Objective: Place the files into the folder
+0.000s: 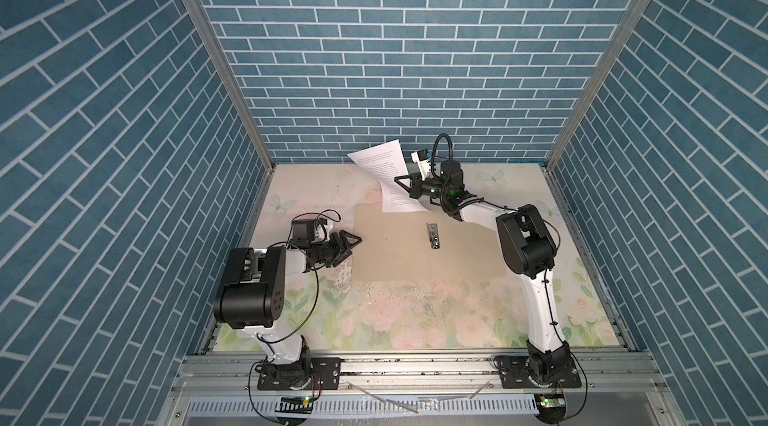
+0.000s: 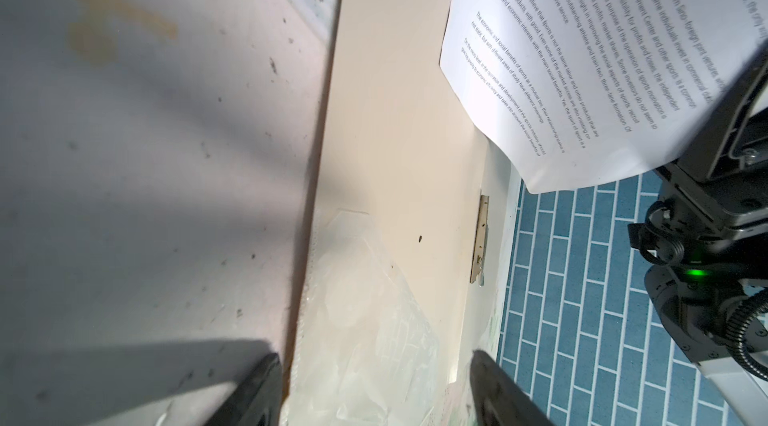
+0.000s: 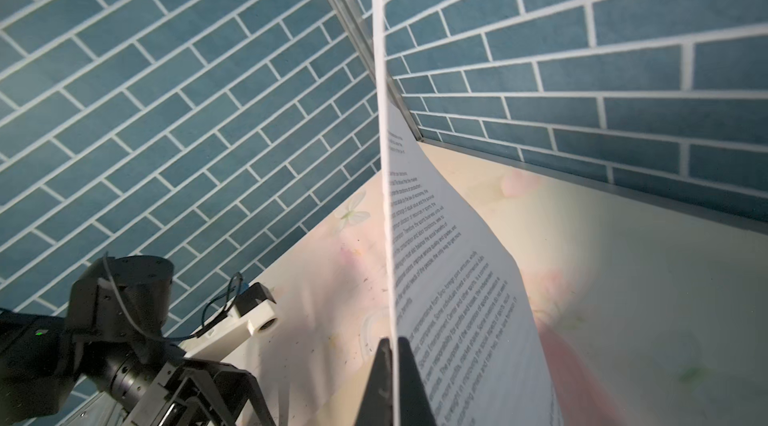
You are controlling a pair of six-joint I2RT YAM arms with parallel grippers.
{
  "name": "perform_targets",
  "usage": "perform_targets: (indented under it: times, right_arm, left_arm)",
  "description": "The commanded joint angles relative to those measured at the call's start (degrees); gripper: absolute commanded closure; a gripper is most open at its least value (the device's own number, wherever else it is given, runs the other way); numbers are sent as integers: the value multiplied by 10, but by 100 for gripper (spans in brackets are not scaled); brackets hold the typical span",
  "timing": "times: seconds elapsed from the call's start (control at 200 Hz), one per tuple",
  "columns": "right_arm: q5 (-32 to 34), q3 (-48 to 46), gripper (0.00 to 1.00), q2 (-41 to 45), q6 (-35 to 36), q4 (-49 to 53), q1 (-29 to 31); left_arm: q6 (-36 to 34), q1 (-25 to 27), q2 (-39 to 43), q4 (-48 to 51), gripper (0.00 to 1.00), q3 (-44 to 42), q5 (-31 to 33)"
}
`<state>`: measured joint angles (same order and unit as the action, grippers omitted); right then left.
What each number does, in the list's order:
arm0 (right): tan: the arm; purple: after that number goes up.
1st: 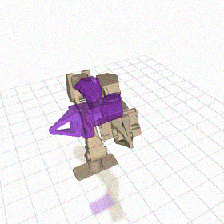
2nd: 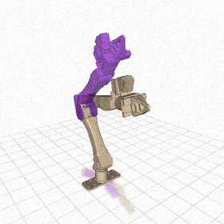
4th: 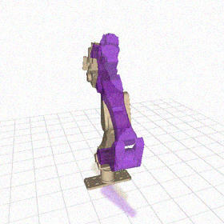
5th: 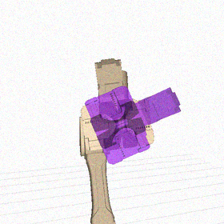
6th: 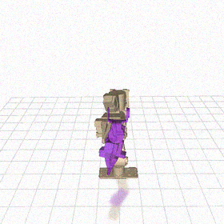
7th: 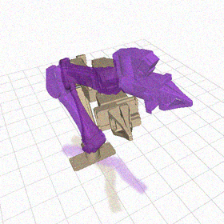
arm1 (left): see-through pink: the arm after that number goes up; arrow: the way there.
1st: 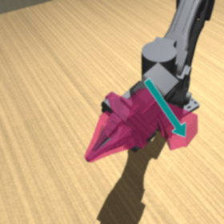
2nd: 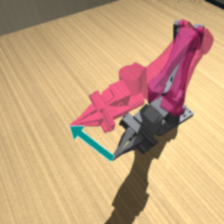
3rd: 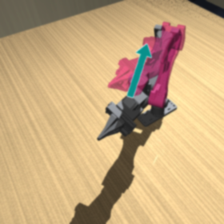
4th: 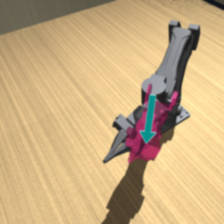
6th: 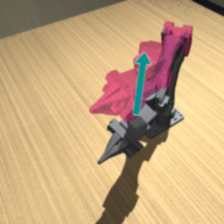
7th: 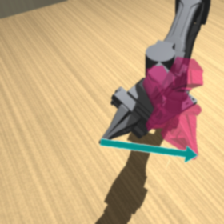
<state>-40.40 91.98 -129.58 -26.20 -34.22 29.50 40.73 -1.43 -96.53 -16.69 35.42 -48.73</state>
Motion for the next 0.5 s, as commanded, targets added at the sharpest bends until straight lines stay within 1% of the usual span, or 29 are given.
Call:
perform_targets:
  times: [0.0,0.065,0.085,0.175,0.24,0.305,0.495]
  right_arm:
    - [45,9,100,35,-14,46,-2]
    - [53,18,100,36,-16,67,-3]
    - [60,19,100,53,-19,72,-4]
    - [68,20,100,61,-22,73,-5]
    - [56,28,100,60,-26,78,-4]
    - [37,27,100,55,-38,63,-4]
    - [16,4,100,45,-84,-14,4]
  left_arm:
    - [-7,-1,-21,24,27,-9,23]
    - [-8,-1,-23,24,27,-8,20]
    - [-9,-1,-23,24,27,-9,20]
    - [-10,-1,-23,23,27,-10,19]
    - [-12,-1,-25,20,27,-11,17]
    - [-12,-1,-27,13,27,-13,13]
    - [2,0,-40,-19,27,-21,4]
